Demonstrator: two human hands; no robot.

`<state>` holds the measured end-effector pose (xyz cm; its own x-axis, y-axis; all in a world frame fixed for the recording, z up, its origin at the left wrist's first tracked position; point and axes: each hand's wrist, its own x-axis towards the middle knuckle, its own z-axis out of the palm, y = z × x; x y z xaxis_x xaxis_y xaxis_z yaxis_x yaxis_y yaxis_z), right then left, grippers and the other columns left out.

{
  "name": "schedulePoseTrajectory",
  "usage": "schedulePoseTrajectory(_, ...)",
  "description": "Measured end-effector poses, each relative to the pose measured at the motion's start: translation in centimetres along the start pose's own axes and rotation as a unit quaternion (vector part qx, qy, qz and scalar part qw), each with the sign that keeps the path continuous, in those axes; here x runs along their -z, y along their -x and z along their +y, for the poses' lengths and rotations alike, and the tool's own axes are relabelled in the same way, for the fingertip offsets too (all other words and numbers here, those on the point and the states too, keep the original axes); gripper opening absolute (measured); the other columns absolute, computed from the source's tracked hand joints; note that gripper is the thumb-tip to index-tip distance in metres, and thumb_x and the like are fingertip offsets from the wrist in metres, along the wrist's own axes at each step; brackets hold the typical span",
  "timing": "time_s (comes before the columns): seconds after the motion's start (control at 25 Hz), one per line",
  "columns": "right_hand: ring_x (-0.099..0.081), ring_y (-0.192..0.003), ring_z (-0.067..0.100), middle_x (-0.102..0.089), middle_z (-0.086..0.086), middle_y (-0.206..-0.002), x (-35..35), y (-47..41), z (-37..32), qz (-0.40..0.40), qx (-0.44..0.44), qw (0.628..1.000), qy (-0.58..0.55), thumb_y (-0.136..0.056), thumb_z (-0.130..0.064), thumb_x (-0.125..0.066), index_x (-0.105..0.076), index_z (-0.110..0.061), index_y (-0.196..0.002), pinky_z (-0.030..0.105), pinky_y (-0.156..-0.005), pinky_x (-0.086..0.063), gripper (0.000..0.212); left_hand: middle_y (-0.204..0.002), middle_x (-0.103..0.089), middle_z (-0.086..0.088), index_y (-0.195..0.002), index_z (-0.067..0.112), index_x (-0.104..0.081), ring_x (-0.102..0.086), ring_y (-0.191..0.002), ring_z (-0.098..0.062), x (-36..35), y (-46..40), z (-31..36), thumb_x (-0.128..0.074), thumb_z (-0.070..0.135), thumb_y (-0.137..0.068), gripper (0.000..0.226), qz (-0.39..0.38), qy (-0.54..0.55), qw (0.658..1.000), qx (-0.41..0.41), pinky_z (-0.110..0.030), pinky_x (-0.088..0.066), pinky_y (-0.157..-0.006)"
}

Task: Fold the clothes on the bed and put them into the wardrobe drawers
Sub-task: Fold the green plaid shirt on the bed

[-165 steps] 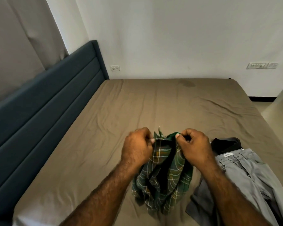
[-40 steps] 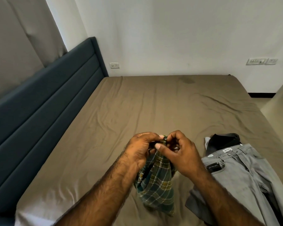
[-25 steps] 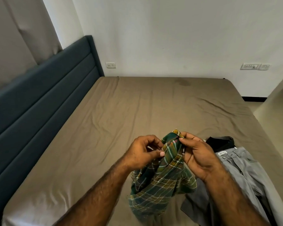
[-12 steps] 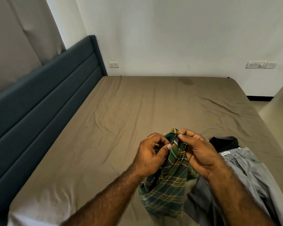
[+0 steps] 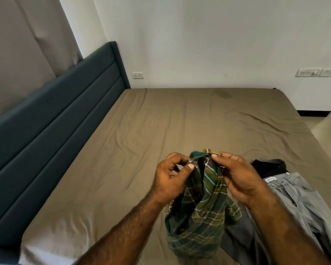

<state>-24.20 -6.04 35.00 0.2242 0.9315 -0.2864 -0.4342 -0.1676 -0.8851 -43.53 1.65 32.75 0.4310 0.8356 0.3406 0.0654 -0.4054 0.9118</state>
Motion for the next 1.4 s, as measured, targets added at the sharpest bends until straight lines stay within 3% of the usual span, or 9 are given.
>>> schedulePoseTrajectory(0.12,-0.070,-0.069,0.013,-0.075,-0.007,-0.075,0.9,-0.6,0.5,0.111,0.156,0.893,0.408,-0.088,-0.034,-0.082,-0.079,-0.023,-0.077,0.038,-0.068,-0.058,0.015,-0.083,-0.066,0.004,-0.085,0.017,-0.069,-0.063,-0.076,-0.011,2.4,-0.5,0.1,-0.070,0.018,-0.092,0.007,0.012,-0.046,0.999,0.001,-0.024,-0.051,-0.067)
schedulePoseTrajectory(0.2,-0.070,-0.072,0.005,-0.074,-0.013,-0.077,0.2,-0.5,0.8,0.133,0.198,0.838,0.491,-0.092,-0.031,-0.077,-0.080,-0.029,-0.084,0.036,-0.069,-0.061,0.009,-0.076,-0.061,0.005,-0.082,0.022,-0.061,-0.058,-0.070,-0.012,3.4,-0.5,0.0,-0.069,0.019,-0.091,0.012,-0.020,-0.133,0.991,0.004,-0.030,-0.050,-0.062)
schedulePoseTrajectory(0.36,-0.071,-0.076,0.009,-0.075,-0.010,-0.081,-0.9,0.2,0.8,0.125,0.159,0.886,0.418,-0.100,-0.022,-0.068,-0.077,-0.029,-0.089,0.041,-0.072,-0.063,0.016,-0.080,-0.047,0.015,-0.086,0.033,-0.043,-0.046,-0.074,-0.011,4.9,-0.5,-1.1,-0.055,0.014,-0.078,0.024,-0.081,-0.359,0.927,-0.066,-0.032,-0.043,-0.064)
schedulePoseTrajectory(0.52,-0.073,-0.074,0.024,-0.076,0.004,-0.080,-2.2,0.6,0.3,0.077,0.114,0.943,0.304,-0.104,-0.025,-0.063,-0.074,-0.026,-0.087,0.050,-0.071,-0.063,0.020,-0.126,-0.061,0.018,-0.130,0.033,-0.057,-0.059,-0.115,0.001,4.6,0.0,-1.1,-0.080,0.045,-0.087,0.050,-0.173,-0.189,0.962,0.092,-0.025,-0.056,-0.093)
schedulePoseTrajectory(0.64,-0.065,-0.061,0.024,-0.071,0.009,-0.069,-3.3,0.6,0.2,0.101,0.124,0.923,0.350,-0.098,-0.040,-0.066,-0.070,-0.018,-0.079,0.052,-0.061,-0.059,0.029,-0.115,-0.072,0.014,-0.127,0.031,-0.061,-0.069,-0.104,-0.001,1.8,1.7,-1.3,-0.088,0.045,-0.082,0.054,-0.232,-0.088,0.958,0.144,-0.032,-0.061,-0.092)
schedulePoseTrajectory(0.96,-0.066,-0.062,0.018,-0.068,-0.004,-0.066,-0.7,1.8,-0.9,0.195,0.169,0.843,0.471,-0.098,-0.035,-0.068,-0.066,-0.022,-0.071,0.036,-0.057,-0.056,0.030,-0.072,-0.065,0.012,-0.081,0.025,-0.072,-0.056,-0.065,-0.001,6.2,-1.5,-1.7,-0.094,0.038,-0.073,0.027,-0.120,-0.234,0.959,0.106,-0.023,-0.050,-0.061)
schedulePoseTrajectory(1.08,-0.068,-0.065,0.028,-0.068,0.001,-0.067,0.8,1.9,-1.9,0.227,0.172,0.845,0.453,-0.100,-0.033,-0.068,-0.067,-0.019,-0.073,0.038,-0.058,-0.057,0.030,-0.086,-0.070,0.001,-0.085,0.012,-0.063,-0.065,-0.081,-0.009,8.8,-2.2,-1.1,-0.077,0.022,-0.095,0.020,-0.174,-0.057,0.974,0.134,-0.029,-0.056,-0.077)
schedulePoseTrajectory(1.16,-0.069,-0.069,0.035,-0.070,0.005,-0.068,1.1,1.8,-2.1,0.194,0.157,0.875,0.415,-0.100,-0.033,-0.068,-0.069,-0.017,-0.075,0.046,-0.062,-0.059,0.030,-0.115,-0.074,-0.006,-0.099,0.011,-0.061,-0.069,-0.112,-0.019,8.4,-2.0,-1.3,-0.071,0.018,-0.100,0.012,-0.198,0.040,0.964,0.172,-0.035,-0.058,-0.098)
schedulePoseTrajectory(1.4,-0.072,-0.084,0.020,-0.074,0.001,-0.088,-1.1,2.4,-2.2,-0.045,0.213,0.897,0.386,-0.105,-0.014,-0.061,-0.074,-0.022,-0.094,0.042,-0.078,-0.060,0.019,-0.146,-0.058,0.011,-0.145,0.028,-0.056,-0.053,-0.134,-0.004,-0.3,-0.9,-5.4,-0.078,0.017,-0.091,0.060,-0.235,-0.139,0.959,0.071,-0.029,-0.042,-0.117)
